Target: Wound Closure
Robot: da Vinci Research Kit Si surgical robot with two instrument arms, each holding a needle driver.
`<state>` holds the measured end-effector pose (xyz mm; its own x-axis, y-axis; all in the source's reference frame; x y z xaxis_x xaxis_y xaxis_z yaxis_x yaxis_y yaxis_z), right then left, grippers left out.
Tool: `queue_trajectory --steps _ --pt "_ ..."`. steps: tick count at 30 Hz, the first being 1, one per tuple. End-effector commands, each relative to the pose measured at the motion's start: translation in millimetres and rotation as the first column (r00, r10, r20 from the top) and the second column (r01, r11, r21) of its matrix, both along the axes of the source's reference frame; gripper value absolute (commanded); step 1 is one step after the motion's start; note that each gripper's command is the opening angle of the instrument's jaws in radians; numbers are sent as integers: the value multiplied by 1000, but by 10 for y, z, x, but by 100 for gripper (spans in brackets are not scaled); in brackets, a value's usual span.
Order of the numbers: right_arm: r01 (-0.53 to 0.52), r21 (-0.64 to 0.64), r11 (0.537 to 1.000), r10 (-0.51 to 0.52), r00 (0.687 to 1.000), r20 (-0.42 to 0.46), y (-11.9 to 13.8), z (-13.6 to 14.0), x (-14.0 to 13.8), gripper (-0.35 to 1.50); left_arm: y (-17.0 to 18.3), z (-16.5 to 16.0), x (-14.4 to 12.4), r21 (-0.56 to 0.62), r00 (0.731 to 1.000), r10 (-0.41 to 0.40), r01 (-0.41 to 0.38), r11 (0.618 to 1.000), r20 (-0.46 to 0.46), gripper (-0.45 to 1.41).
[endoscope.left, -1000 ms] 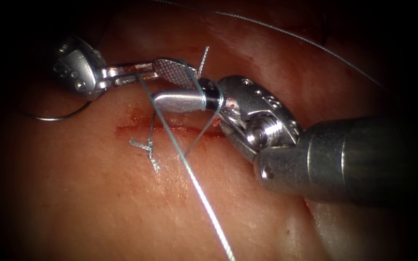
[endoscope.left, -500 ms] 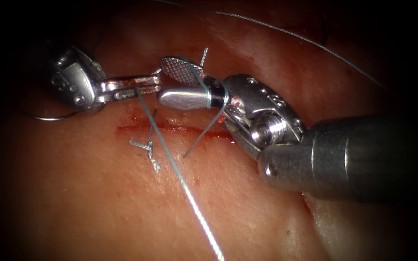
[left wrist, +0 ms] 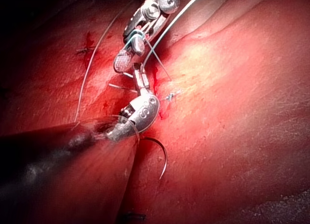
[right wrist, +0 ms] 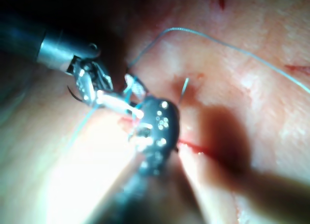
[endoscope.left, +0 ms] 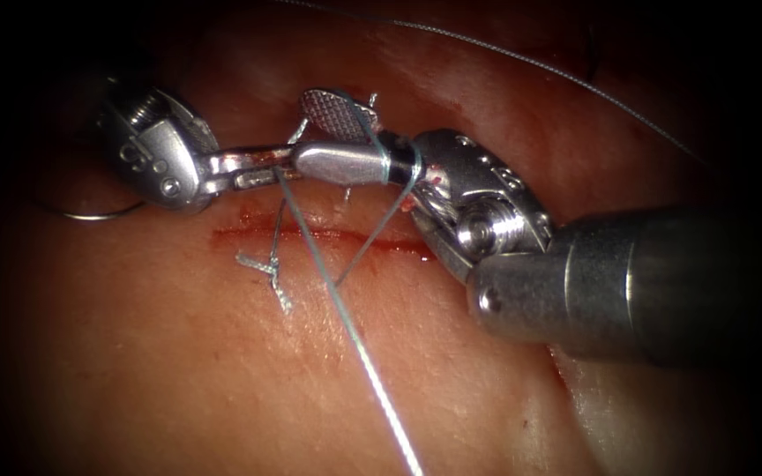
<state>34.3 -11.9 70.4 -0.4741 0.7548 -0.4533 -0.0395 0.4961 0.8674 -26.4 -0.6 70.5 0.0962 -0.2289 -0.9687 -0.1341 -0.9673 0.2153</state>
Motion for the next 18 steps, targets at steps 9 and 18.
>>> queue_trajectory --steps 9,18 --pt "-30 8 1000 30 1000 -8 3 4 5 86 -10 11 -18 3 1000 22 -22 1000 0 -45" --pt "-62 12 998 61 993 101 0 23 -4 89 -21 -1 -20 6 999 37 -37 999 -1 -45"
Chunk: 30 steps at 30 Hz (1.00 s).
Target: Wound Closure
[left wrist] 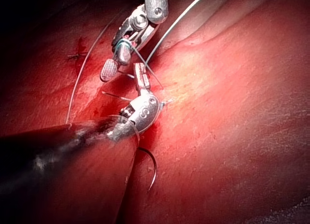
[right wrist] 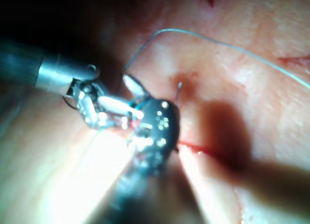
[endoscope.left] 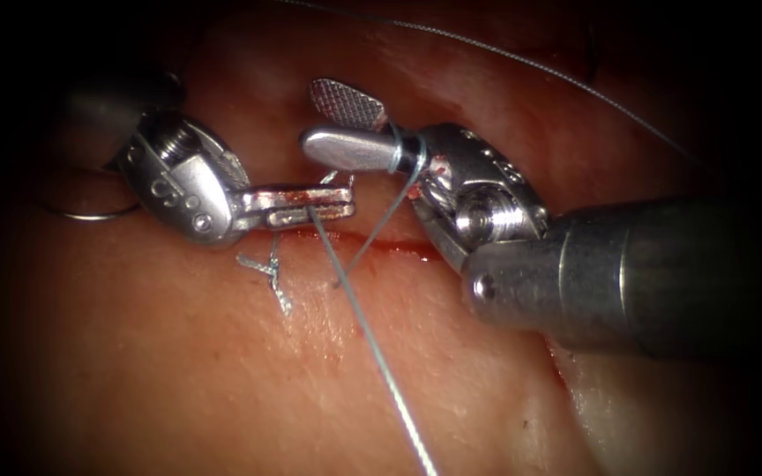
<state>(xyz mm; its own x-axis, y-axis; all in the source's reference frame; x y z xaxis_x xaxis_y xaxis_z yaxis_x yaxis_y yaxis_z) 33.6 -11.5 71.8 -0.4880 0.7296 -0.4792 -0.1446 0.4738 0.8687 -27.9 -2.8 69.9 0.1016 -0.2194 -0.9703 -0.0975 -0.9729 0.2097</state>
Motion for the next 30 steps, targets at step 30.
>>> queue_trajectory --steps 30 --pt "-108 127 986 56 932 357 -22 79 -27 86 -3 3 -10 24 1000 26 -25 999 -14 -45"
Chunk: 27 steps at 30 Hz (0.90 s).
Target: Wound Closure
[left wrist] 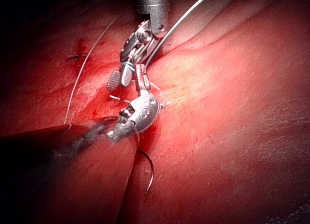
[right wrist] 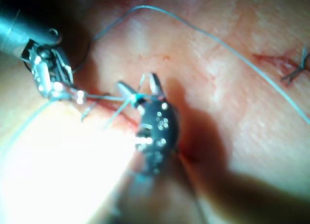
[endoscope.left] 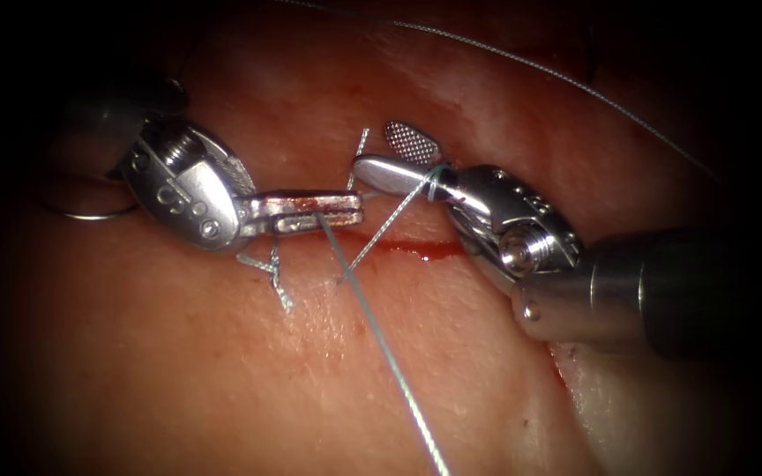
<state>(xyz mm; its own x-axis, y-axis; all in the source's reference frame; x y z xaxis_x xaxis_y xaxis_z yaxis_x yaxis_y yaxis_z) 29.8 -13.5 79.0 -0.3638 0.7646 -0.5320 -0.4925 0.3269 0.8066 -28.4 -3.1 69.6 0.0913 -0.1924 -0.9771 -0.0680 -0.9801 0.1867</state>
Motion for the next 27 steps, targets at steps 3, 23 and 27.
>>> queue_trajectory --steps 3,23,27 --pt "10 11 1000 -10 1000 -8 -4 9 13 88 0 6 -5 -1 1000 1 -1 1000 0 -45" --pt "74 53 996 -75 997 8 -9 22 47 12 -1 7 -5 3 1000 8 -8 1000 0 -45" --pt "97 42 994 -97 995 16 -9 15 41 -35 1 6 -1 5 1000 13 -13 1000 3 -45"
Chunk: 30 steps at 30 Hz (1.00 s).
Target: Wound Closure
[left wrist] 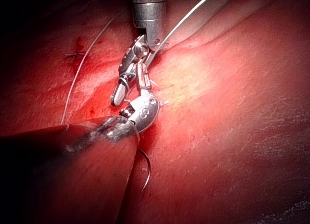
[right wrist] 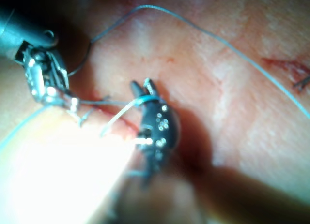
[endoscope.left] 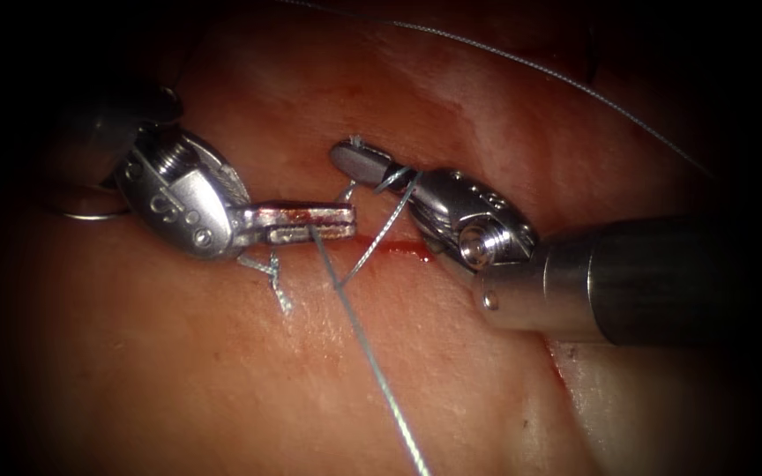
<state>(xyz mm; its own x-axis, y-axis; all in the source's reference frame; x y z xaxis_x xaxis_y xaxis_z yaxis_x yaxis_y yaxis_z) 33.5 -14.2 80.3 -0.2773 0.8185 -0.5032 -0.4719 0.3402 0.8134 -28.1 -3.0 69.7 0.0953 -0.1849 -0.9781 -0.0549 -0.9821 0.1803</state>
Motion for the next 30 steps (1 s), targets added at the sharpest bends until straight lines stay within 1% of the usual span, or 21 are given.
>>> queue_trajectory --steps 1,3,6,9,13,16,22,25,26,27,28,30 --pt "-8 3 1000 8 1000 8 0 -1 1 -35 2 4 -2 1 1000 -3 3 1000 0 -45" --pt "-24 2 1000 23 999 23 2 -11 -6 -35 6 3 3 6 1000 -15 15 1000 -7 -45" --pt "-29 -30 999 30 998 57 -4 -26 -12 -35 14 2 8 36 999 -28 29 999 -20 -45" --pt "-6 -71 997 14 994 105 -19 -41 -11 -35 29 3 14 85 998 -40 44 995 -47 -45" --pt "12 -109 994 4 990 141 -39 -57 -5 -35 49 14 20 151 993 -40 57 987 -108 -45" --pt "29 -133 991 -5 984 179 -47 -62 -2 -35 62 25 24 187 988 -33 61 980 -152 -45" --pt "48 -128 991 -17 972 232 -59 -61 8 -35 88 41 29 219 982 -30 71 973 -187 -45" --pt "81 -126 989 -41 954 297 -62 -68 17 -35 102 49 30 230 979 -28 75 970 -200 -45" --pt "75 -123 990 -34 951 307 -64 -71 21 -35 107 52 31 235 979 -28 77 969 -204 -45" --pt "82 -113 990 -39 940 340 -66 -76 28 -35 116 56 30 235 976 -25 77 969 -216 -45" --pt "83 -101 991 -42 934 356 -68 -80 33 -35 119 58 30 240 975 -25 78 967 -219 -45" --pt "102 -118 988 -48 917 397 -69 -86 40 -35 126 62 29 246 974 -25 81 966 -226 -45"
